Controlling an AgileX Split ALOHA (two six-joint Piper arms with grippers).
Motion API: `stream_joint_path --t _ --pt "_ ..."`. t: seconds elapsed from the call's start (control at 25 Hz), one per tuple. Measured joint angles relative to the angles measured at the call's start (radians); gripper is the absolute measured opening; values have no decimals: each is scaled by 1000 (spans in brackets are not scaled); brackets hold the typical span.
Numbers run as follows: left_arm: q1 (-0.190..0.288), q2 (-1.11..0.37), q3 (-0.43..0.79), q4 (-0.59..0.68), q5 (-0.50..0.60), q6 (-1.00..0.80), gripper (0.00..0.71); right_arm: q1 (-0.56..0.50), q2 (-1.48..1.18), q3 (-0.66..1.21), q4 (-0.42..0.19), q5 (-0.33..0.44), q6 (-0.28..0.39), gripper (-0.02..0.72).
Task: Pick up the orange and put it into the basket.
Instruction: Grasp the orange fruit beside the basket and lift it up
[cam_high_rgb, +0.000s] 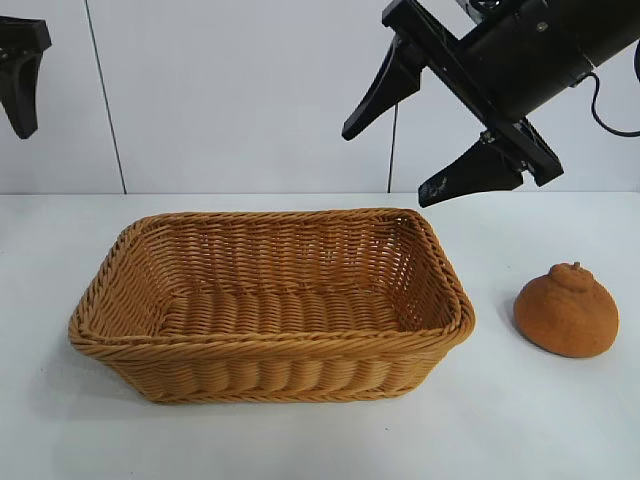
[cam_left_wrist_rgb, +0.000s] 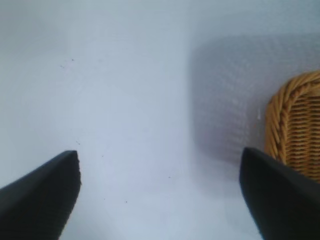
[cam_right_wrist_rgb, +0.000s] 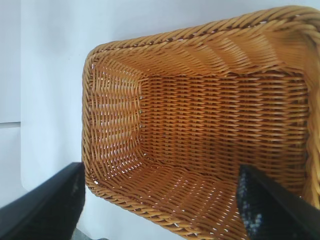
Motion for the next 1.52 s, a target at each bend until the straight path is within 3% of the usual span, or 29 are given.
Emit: stream_joint_path --t 0.56,0.76,1.0,1.2,1.36,1.44,1.52 --pt "-4 -736 726 11 2 17 617 0 0 0 -4 14 0 568" --pt "-4 -1026 953 11 -77 18 617 0 0 0 -4 14 0 568" --pt "-4 -1310 1100 11 -134 18 617 0 0 0 -5 14 -1 568" --pt "-4 -1468 1111 11 -145 18 617 0 0 -27 -25 35 -2 568" --pt "-4 -1572 1113 11 -147 18 617 0 0 -90 -115 73 34 568" --pt "-4 -1639 1113 11 -147 18 617 0 0 -125 -212 90 92 568" --pt "-4 -1680 1114 11 -147 17 617 0 0 -163 -358 112 183 568"
